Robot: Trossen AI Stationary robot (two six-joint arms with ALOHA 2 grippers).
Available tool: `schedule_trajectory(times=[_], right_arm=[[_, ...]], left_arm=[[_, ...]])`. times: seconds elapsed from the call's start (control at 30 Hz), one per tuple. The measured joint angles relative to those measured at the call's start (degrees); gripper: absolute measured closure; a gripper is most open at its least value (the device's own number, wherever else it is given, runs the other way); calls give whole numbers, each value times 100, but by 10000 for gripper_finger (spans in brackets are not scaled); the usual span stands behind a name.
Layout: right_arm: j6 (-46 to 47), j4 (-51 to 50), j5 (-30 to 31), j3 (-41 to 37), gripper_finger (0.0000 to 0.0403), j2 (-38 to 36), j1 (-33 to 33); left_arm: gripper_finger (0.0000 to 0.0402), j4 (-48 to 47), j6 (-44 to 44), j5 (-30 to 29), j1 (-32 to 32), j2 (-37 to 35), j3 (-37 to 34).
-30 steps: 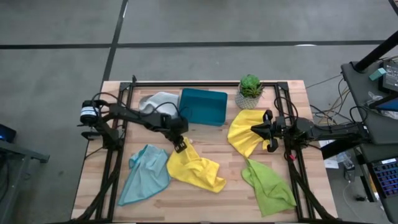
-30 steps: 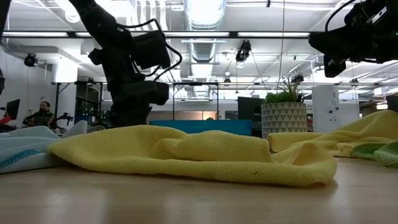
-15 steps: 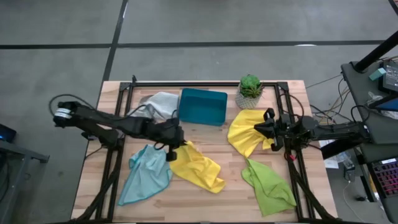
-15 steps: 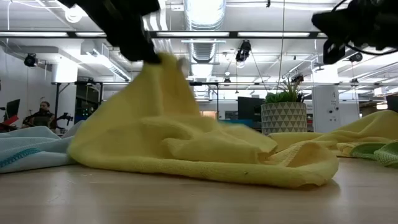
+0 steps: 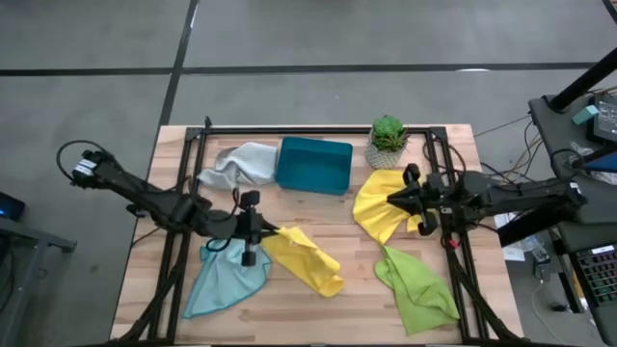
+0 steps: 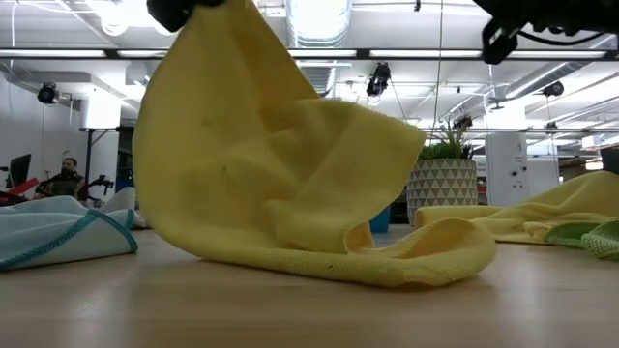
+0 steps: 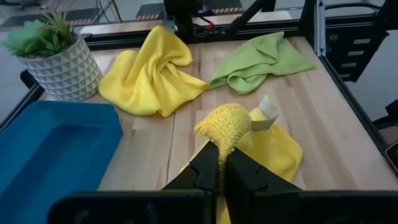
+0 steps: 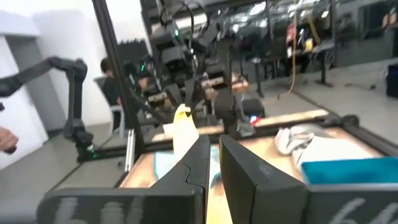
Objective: Fold microfiber towels
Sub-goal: Fold the left yellow microfiber cloth
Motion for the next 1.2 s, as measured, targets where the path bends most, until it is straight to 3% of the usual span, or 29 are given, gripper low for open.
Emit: schedule_trajectory(times=[0.23,0.6,0.87,1.2], right_arm=[[-4,33,42,481,374,1089,409],[-228,619,56,1295,374,3105,810],[-696,655,63,2301,374,4475,1071],[-881,436,63,3420,374,5616,1199]], left_arm=[[402,308,-230,-651,-366,478,-4],[401,563,-617,-721,-693,1087,-9],[401,480,-1178,-760,-879,938,-11],[401,439,-1320,-762,-1131,762,-11]])
